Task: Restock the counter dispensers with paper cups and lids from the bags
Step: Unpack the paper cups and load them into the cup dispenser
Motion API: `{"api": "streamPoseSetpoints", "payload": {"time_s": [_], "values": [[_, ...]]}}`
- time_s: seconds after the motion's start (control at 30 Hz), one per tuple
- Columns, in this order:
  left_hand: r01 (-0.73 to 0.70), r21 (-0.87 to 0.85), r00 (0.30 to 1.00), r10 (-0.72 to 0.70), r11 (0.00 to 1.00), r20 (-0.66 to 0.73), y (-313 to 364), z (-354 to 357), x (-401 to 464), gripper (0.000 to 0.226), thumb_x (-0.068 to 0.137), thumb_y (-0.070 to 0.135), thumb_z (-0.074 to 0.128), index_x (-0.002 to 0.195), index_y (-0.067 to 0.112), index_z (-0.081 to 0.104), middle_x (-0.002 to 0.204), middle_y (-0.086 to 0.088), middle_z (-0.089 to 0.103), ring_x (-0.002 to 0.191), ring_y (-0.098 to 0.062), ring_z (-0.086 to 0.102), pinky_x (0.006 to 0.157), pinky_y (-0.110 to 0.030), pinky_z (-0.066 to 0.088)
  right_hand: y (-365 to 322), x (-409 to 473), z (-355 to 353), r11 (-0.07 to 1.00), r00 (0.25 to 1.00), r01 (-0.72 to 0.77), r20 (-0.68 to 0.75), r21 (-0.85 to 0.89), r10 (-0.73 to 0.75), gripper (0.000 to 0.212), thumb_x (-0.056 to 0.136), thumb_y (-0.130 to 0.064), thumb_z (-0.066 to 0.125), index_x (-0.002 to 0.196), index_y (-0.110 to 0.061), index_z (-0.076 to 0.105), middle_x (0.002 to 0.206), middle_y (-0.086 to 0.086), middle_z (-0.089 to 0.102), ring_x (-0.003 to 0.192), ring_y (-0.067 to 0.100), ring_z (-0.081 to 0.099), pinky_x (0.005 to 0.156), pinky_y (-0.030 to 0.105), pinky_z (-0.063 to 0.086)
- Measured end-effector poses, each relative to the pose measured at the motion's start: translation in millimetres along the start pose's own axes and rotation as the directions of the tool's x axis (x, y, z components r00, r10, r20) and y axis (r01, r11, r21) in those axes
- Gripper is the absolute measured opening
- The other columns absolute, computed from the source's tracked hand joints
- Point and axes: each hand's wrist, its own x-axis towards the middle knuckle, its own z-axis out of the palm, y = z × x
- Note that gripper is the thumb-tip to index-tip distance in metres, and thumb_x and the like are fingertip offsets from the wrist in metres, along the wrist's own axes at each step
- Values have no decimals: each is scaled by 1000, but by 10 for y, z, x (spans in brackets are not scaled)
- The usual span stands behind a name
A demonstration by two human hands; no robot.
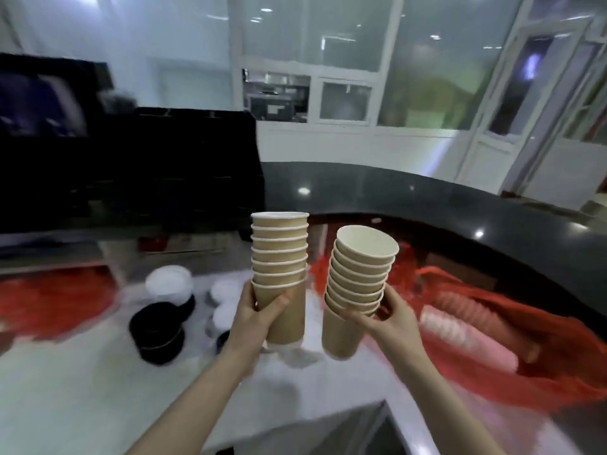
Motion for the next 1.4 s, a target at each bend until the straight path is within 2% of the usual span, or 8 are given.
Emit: {"api": "streamPoseSetpoints", "payload": {"time_s": [0.1, 0.3, 0.43, 0.57, 0.67, 0.83, 1.0, 1.4], "values": [[-67, 39, 983, 73, 997, -169, 212, -981, -221, 65, 58, 34, 85, 116, 29, 56, 108, 9, 72, 100, -11, 68, 80, -30, 52, -174, 12, 1032, 999, 985, 23, 172, 23, -26, 60, 59, -10, 90, 112, -17, 63, 101, -5, 73, 93, 9, 68, 72, 17, 52], [-128, 114, 857, 168, 985, -486, 555, -3125, -784, 85, 51, 45, 81, 127, 28, 49, 120, 12, 65, 107, -4, 63, 87, -30, 49, -529, -361, 3170, 998, 904, 9, 427, 65, -36, 63, 57, -20, 92, 111, -24, 61, 103, -11, 72, 96, 6, 67, 76, 23, 55], [-50, 172, 767, 148, 984, -625, 663, -4332, -1021, 75, 46, 48, 80, 112, 26, 53, 110, 7, 68, 99, -5, 65, 81, -29, 50, -603, -625, 4344, 999, 862, -31, 507, 21, 16, 77, 52, -31, 92, 121, -20, 58, 109, -9, 69, 101, 8, 64, 86, 33, 53], [96, 230, 673, 107, 968, -731, 548, -5376, -1152, 64, 56, 28, 88, 107, 30, 51, 109, 4, 66, 103, -19, 62, 87, -44, 53, -538, -838, 5221, 994, 836, -99, 538, -42, 106, 84, 51, -23, 93, 125, -17, 53, 112, -2, 66, 100, 12, 63, 83, 35, 54], [196, 268, 583, 107, 943, -805, 441, -5932, -1159, 74, 51, 29, 91, 112, 21, 50, 111, -3, 62, 103, -24, 59, 83, -41, 51, -481, -1026, 5701, 985, 808, -152, 563, -82, 172, 83, 53, -13, 93, 124, -20, 50, 114, -2, 66, 97, 7, 63, 76, 25, 55], [260, 300, 504, 136, 918, -853, 363, -6435, -1099, 73, 59, 13, 91, 120, 16, 51, 113, -4, 60, 103, -23, 58, 82, -35, 46, -548, -1214, 6360, 984, 770, -150, 614, -92, 175, 85, 56, -3, 90, 129, -15, 47, 112, -8, 61, 88, -2, 60, 64, 10, 51], [261, 283, 468, 135, 923, -873, 480, -6753, -994, 74, 51, 26, 91, 114, 25, 52, 111, 1, 61, 98, -23, 61, 83, -42, 52, -687, -1340, 6947, 982, 783, -143, 594, -119, 186, 104, 44, -27, 94, 135, -19, 44, 125, -4, 61, 111, 19, 61, 95, 41, 52], [297, 304, 555, 96, 905, -827, 555, -6919, -944, 85, 49, 32, 86, 125, 23, 50, 121, 0, 54, 109, -19, 57, 92, -41, 52, -759, -1439, 7326, 981, 776, -103, 604, -163, 182, 89, 57, -31, 90, 133, -29, 43, 124, -10, 58, 118, 17, 55, 99, 38, 49]]}}
